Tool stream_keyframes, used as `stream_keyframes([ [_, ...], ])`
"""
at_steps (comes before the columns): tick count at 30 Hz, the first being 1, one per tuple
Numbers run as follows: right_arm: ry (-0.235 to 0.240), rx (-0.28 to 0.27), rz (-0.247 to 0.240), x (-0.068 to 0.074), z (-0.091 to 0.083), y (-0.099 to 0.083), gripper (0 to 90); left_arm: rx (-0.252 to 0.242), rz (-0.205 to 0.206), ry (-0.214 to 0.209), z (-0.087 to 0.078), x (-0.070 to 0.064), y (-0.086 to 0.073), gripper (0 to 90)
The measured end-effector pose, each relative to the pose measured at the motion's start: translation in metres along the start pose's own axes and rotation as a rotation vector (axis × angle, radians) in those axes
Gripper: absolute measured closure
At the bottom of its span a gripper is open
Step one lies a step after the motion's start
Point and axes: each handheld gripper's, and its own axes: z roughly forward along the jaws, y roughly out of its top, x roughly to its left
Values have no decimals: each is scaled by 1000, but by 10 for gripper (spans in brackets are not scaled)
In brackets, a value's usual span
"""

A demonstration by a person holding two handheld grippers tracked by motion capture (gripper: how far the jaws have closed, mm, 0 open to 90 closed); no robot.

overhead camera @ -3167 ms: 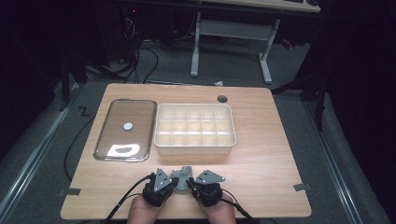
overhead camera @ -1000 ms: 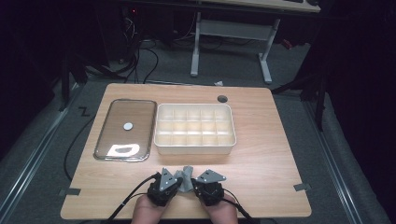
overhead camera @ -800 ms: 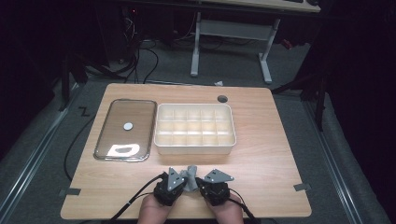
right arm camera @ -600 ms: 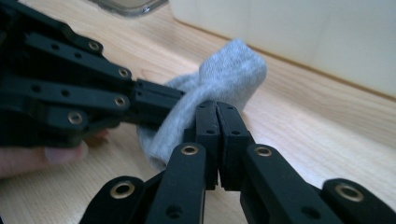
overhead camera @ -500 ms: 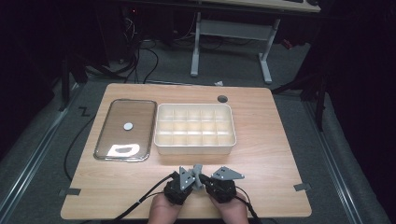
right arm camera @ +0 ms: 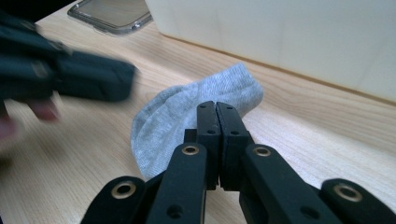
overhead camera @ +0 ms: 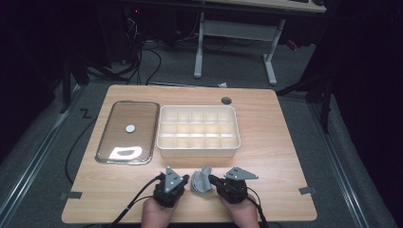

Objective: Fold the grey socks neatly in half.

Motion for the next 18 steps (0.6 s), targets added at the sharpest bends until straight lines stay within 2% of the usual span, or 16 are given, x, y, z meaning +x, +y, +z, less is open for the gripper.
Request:
stream_keyframes([
  [1,0,0,0,0,0,0,897,17,-32,0,1,7,-3,900],
  [2,-1,3,-1,0,1,0,896,61,-76,-14,4,15,-8,900],
  [3,0,9,-4,1,2,0,896,87,-83,-23,7,16,-11,900],
  [6,-3,13,-9,3,4,0,892,137,-39,-47,16,5,-13,895],
  [12,-7,22,-10,5,4,-3,882,169,2,-53,25,-10,-5,900],
  [18,-2,16,-9,6,2,-3,867,186,39,-51,29,-19,-2,900],
])
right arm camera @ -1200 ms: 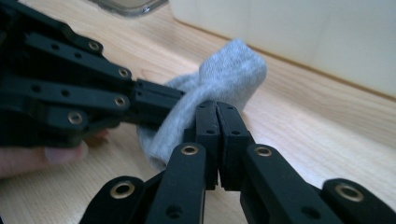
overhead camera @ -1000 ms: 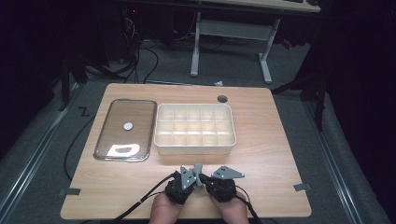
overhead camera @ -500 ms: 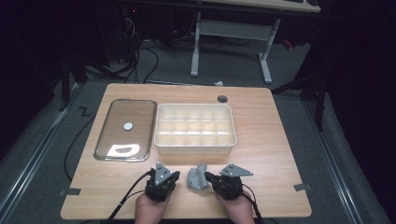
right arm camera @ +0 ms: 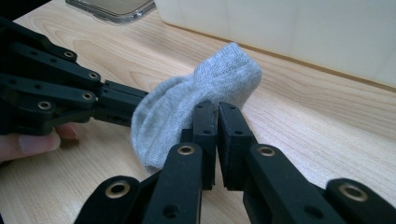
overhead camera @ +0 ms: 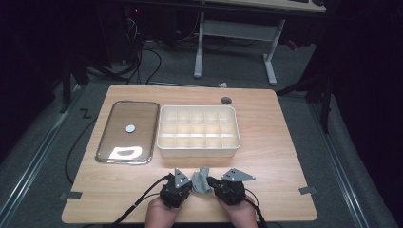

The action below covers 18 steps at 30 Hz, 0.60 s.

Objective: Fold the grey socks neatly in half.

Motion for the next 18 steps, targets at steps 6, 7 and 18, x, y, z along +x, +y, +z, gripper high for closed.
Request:
stream_keyframes([
  [6,20,5,8,-1,3,-1,861,20,23,21,2,-4,4,900],
  [7,20,5,8,-1,3,-1,861,20,26,22,2,-5,5,900],
  [18,46,-7,-7,10,7,0,861,34,120,65,5,-17,7,900],
])
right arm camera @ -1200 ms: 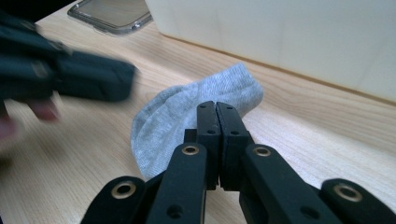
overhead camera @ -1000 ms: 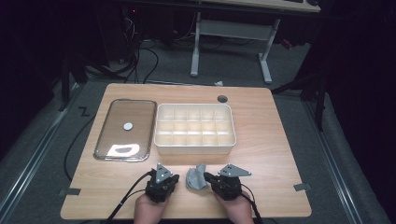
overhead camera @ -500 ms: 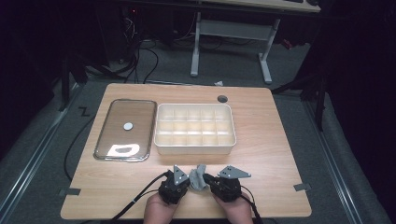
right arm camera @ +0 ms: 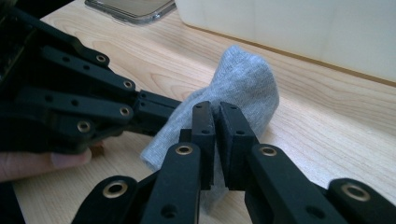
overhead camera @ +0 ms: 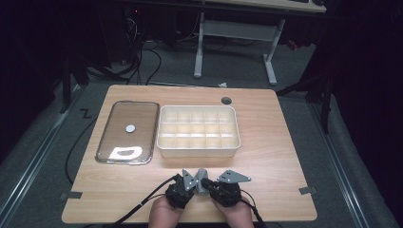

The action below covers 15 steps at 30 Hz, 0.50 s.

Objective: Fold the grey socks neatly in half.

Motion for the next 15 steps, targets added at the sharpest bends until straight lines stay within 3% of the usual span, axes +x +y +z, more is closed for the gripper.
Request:
stream_keyframes([
  [5,-21,-10,0,2,-2,0,865,13,125,65,2,-14,3,900],
  [9,-10,-6,4,1,0,-1,882,7,143,89,3,-15,3,892],
  [12,-18,18,-20,2,4,-3,900,4,127,85,2,-11,2,873],
  [15,-17,24,-34,3,6,-3,900,-2,46,46,-2,0,-2,795],
])
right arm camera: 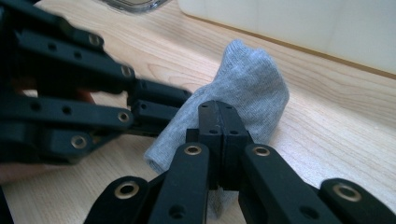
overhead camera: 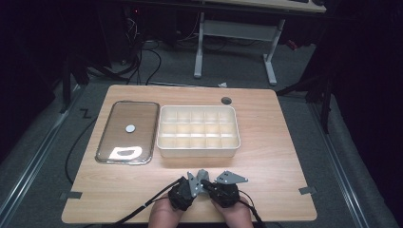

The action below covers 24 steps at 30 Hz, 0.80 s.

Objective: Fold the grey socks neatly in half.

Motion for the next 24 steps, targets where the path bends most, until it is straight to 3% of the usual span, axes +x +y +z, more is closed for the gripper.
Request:
stream_keyframes([
  [1,-2,1,-11,2,1,0,900,-12,-45,-21,-3,7,-5,783],
  [2,-3,-1,-13,2,1,-1,900,-12,-45,-21,-3,7,-5,782],
  [5,-5,1,-20,3,1,0,900,-36,-99,-37,-10,18,-8,779],
  [8,-3,-3,-18,2,2,-1,900,-84,-137,-52,-18,27,-1,806],
  [12,-2,-4,-21,2,2,-1,900,-151,-186,-104,-24,37,17,883],
  [14,-1,-5,-21,2,1,-1,900,-164,-186,-122,-22,39,27,898],
  [19,2,-4,-22,1,2,-1,900,-192,-141,-162,-17,30,47,900],
  [24,5,-8,-26,2,2,-1,900,-186,-128,-186,-6,20,54,885],
])
